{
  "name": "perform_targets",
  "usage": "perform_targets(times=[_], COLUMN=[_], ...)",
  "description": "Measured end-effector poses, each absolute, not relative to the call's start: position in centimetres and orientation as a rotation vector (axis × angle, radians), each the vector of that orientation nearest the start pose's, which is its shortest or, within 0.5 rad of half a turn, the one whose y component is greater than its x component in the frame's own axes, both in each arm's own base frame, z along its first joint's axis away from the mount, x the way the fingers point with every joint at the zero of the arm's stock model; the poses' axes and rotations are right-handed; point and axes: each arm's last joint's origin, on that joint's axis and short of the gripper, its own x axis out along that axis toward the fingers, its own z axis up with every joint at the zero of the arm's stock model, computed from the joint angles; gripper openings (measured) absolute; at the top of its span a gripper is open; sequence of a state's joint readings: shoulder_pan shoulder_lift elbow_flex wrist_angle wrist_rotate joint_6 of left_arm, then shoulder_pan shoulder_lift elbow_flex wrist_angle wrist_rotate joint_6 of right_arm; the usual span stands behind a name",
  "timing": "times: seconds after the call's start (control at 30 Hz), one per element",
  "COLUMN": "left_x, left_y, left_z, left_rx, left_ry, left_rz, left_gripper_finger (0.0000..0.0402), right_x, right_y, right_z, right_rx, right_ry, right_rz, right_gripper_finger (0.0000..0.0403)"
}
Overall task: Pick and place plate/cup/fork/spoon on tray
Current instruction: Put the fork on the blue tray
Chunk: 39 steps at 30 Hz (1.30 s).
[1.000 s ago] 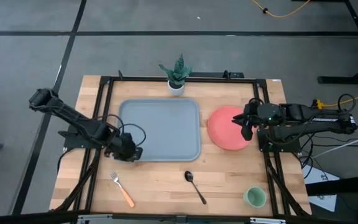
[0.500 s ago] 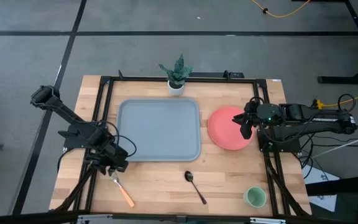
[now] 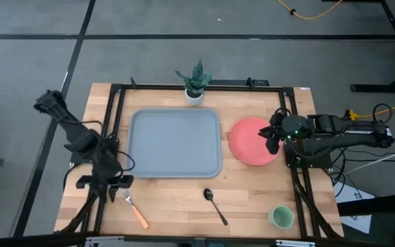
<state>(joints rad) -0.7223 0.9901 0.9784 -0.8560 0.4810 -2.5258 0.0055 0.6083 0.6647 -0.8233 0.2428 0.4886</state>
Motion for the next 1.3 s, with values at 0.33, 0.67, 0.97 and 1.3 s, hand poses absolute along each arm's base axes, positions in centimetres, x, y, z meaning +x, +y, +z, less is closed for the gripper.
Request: perform_targets(times=[0.33, 0.67, 0.97, 1.3], left_x=[12.6, 15.8, 20.4, 21.1], left_y=[-18.0, -21.4, -23.3, -23.5], left_z=[29.4, 23.1, 18.9, 16.8], left_rx=[-1.377, -1.279, -1.409, -1.357], left_ry=[1.518, 1.361, 1.207, 1.227], left_rz=[1.06, 1.425, 1.28, 1.348], left_gripper_finger=[0.0111, 0.0112, 0.0113, 0.0112], right_x=[11.1, 11.1, 11.1, 11.1], right_y=[-0.6, -0.6, -0.6, -0.6], right_z=[25.9, 25.9, 25.9, 25.9], right_rx=[0.359, 0.359, 0.357, 0.336], right_ry=[0.729, 0.729, 0.723, 0.728], right_rz=[-0.415, -0.415, -0.413, -0.405], right_gripper_finger=[0.0083, 0.0083, 0.0083, 0.0083])
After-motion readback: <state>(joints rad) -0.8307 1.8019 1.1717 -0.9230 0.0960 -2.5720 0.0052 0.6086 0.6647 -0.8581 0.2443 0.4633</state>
